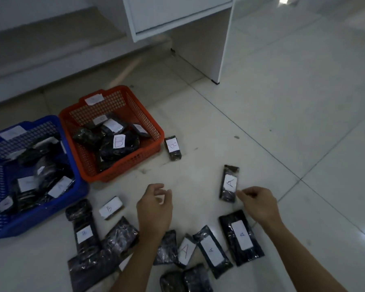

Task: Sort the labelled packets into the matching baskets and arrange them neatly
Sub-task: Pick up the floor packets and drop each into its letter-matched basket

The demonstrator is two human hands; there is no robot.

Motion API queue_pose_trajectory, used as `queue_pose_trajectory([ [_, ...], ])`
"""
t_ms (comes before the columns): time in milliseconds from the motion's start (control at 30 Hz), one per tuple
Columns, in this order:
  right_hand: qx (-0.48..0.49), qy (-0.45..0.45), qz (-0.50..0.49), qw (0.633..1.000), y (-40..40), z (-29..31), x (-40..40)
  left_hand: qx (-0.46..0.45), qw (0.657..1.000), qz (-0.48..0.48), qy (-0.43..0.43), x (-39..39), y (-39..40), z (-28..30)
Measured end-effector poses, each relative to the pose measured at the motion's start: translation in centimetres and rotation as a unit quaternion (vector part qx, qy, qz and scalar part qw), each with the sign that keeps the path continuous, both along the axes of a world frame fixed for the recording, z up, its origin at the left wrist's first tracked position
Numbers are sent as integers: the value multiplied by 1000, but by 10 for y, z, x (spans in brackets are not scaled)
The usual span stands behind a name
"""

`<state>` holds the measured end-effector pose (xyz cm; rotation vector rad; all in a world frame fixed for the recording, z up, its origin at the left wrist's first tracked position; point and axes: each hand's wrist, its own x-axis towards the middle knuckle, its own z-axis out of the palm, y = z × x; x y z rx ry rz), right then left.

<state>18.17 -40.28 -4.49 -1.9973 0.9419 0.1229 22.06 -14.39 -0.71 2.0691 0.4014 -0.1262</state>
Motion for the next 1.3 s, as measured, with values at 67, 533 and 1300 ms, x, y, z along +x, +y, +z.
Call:
queue_pose_trajectory([
  [67,-6,13,1,1000,7,-6,4,5,1000,-16,14,15,-15,-4],
  [533,-88,69,22,993,21,-41,41,104,981,147,70,159,-91,-45],
  [1300,344,-92,157,921,213,91,71,205,959,148,-128,147,130,34],
])
